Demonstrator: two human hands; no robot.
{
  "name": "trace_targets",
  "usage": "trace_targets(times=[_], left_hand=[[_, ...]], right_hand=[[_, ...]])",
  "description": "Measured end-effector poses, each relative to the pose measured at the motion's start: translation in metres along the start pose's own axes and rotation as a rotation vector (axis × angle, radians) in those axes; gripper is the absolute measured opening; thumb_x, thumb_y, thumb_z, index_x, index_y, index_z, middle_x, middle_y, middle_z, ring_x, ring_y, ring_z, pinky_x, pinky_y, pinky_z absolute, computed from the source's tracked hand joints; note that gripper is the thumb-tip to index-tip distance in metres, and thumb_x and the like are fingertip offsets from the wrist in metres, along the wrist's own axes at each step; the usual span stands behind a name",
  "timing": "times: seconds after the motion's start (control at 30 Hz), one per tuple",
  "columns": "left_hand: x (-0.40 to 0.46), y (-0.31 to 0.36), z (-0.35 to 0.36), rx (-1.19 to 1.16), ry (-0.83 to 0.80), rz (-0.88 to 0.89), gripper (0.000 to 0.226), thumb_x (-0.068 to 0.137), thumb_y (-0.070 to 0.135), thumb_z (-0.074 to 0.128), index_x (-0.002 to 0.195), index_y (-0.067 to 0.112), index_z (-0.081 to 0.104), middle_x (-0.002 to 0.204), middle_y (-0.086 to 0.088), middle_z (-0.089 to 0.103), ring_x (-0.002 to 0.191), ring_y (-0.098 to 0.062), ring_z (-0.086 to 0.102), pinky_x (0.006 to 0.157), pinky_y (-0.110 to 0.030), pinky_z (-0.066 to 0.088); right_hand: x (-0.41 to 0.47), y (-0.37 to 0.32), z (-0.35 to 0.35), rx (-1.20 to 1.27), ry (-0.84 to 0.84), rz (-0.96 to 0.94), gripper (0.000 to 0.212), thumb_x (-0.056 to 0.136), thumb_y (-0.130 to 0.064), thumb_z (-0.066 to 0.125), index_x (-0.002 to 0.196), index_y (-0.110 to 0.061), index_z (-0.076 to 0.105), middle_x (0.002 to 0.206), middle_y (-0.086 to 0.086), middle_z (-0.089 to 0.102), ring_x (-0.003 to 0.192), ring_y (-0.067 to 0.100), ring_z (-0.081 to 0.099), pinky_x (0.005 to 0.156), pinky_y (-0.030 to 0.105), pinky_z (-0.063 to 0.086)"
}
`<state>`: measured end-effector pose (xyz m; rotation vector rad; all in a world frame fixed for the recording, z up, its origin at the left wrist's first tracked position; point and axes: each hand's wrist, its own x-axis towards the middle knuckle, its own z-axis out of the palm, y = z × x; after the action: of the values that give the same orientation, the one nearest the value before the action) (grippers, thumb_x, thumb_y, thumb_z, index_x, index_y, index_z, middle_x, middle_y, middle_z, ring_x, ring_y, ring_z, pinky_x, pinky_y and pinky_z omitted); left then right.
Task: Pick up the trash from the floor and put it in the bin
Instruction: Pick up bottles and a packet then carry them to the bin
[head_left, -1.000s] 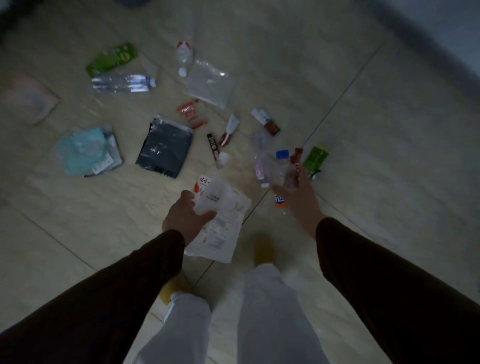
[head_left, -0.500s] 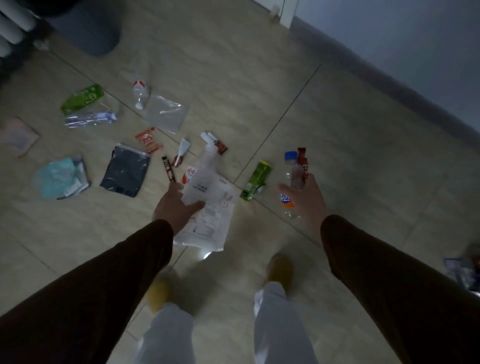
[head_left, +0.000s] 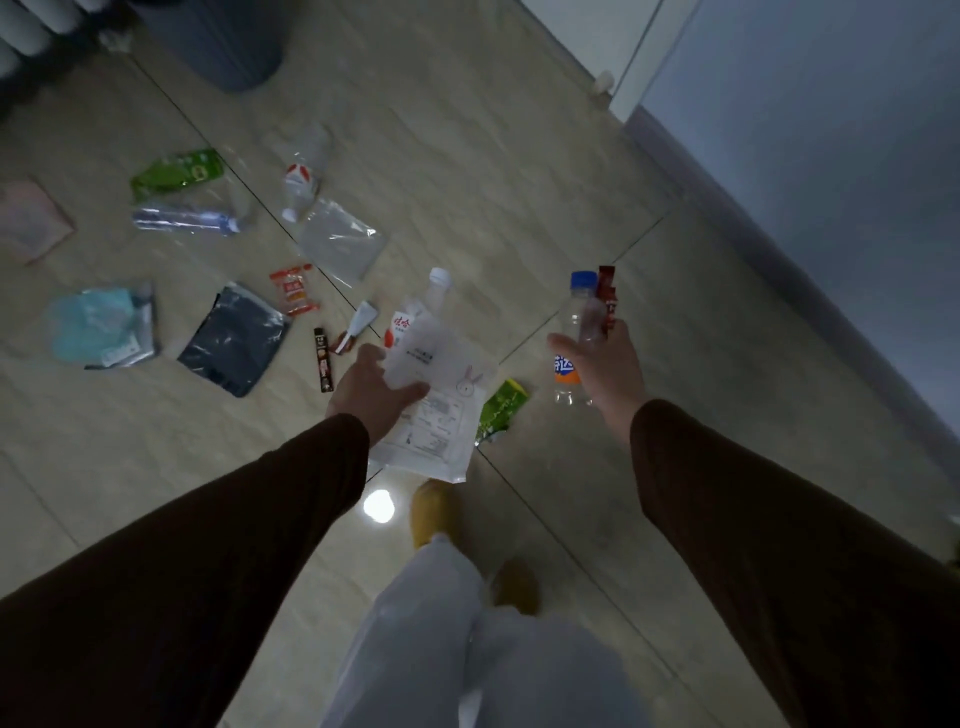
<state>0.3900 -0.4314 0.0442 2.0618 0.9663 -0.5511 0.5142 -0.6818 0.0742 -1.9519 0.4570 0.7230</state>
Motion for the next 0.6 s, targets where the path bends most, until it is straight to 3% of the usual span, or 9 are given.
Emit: trace_targets(times=[0.13, 0.27, 0.37, 0.47, 0.6], left_hand=[[0.029, 0.031, -0.013, -0.017, 0.031, -0.035, 0.066, 0.075, 0.045, 0.077, 0.126, 0.021, 0.042, 0.11, 0.002, 0.056, 0.091, -0.021, 0.058, 0.078, -0.036, 0.045], [0.058, 0.064, -0.02, -0.007, 0.06, -0.104, 0.065, 0.074, 0.047, 0.077, 0.123, 0.022, 0.043, 0.109, -0.001, 0.06, 0.092, -0.025, 0.062, 0.082, -0.04, 0.051], [0.082, 0.097, -0.025, -0.026, 0.105, -0.134, 0.065, 0.073, 0.046, 0.079, 0.122, 0.018, 0.046, 0.111, -0.006, 0.064, 0.092, -0.026, 0.062, 0.081, -0.039, 0.049], [0.105, 0.136, -0.034, -0.074, 0.15, -0.158, 0.065, 0.077, 0.039, 0.079, 0.126, 0.013, 0.045, 0.114, -0.008, 0.063, 0.098, -0.029, 0.061, 0.084, -0.04, 0.047], [0.127, 0.173, -0.046, -0.161, 0.189, -0.178, 0.067, 0.077, 0.039, 0.08, 0.127, 0.013, 0.043, 0.124, -0.011, 0.063, 0.107, -0.032, 0.062, 0.089, -0.04, 0.046]], right_hand=[[0.05, -0.035, -0.005, 0.004, -0.049, -0.019, 0.079, 0.08, -0.039, 0.08, 0.142, -0.019, 0.037, 0.124, -0.003, 0.057, 0.108, 0.017, 0.061, 0.088, 0.031, 0.047], [0.101, -0.068, -0.012, -0.035, -0.082, -0.032, 0.078, 0.081, -0.039, 0.079, 0.142, -0.017, 0.037, 0.121, -0.002, 0.057, 0.101, 0.015, 0.06, 0.084, 0.029, 0.047], [0.142, -0.104, -0.024, -0.056, -0.127, -0.032, 0.076, 0.081, -0.04, 0.078, 0.141, -0.015, 0.037, 0.123, 0.003, 0.06, 0.104, 0.02, 0.064, 0.086, 0.034, 0.053], [0.179, -0.149, -0.039, -0.084, -0.182, -0.072, 0.074, 0.083, -0.04, 0.077, 0.14, -0.014, 0.037, 0.114, -0.001, 0.06, 0.099, 0.016, 0.064, 0.074, 0.027, 0.05], [0.218, -0.197, -0.043, -0.148, -0.232, -0.117, 0.074, 0.082, -0.04, 0.078, 0.14, -0.016, 0.037, 0.119, -0.001, 0.061, 0.095, 0.014, 0.063, 0.075, 0.028, 0.05]])
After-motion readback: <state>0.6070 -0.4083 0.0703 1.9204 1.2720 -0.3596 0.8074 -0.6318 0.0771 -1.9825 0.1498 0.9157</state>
